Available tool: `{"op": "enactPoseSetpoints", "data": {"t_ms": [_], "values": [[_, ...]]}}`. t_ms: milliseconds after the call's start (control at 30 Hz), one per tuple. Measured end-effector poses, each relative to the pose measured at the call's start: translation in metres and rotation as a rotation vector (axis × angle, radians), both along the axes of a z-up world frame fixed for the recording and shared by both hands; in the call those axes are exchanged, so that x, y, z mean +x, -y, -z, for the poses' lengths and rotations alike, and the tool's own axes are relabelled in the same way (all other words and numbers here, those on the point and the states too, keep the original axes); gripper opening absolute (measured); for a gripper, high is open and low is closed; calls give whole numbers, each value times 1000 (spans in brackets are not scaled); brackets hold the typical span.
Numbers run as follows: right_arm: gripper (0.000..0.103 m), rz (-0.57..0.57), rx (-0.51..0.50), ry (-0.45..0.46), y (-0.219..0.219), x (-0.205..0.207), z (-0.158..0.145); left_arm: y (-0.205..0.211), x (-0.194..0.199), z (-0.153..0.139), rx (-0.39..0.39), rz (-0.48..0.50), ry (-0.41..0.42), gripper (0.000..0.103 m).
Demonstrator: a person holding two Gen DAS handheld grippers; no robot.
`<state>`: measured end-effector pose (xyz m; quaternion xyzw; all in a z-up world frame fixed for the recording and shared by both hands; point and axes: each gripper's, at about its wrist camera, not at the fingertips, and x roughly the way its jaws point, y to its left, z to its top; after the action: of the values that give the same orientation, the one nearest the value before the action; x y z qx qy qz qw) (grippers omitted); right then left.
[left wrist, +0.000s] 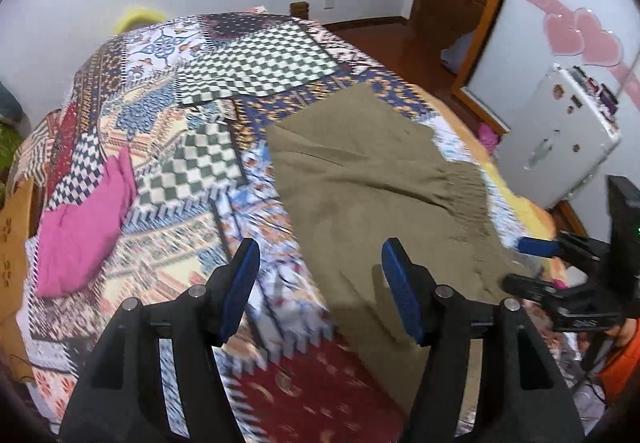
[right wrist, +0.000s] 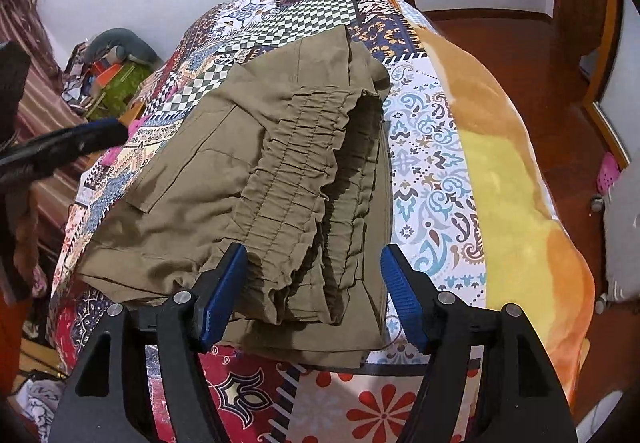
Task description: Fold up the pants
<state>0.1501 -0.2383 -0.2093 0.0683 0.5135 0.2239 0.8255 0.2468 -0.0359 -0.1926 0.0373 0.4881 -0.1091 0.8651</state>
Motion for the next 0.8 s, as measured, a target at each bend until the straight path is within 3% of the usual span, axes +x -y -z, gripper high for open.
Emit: {"op": "enactPoseSetpoints", "data": {"t_ms": [133,433,800], "values": [[68,5,5,1,2,2,1,-10,25,19,-1,-20,-46,63],[68,17,-27,7,4,14,2,-11,77,65,-112,-18,-174,63],[68,38,-39,-5,7,27,6,-1,120,84,-198,13,-220,63]]}}
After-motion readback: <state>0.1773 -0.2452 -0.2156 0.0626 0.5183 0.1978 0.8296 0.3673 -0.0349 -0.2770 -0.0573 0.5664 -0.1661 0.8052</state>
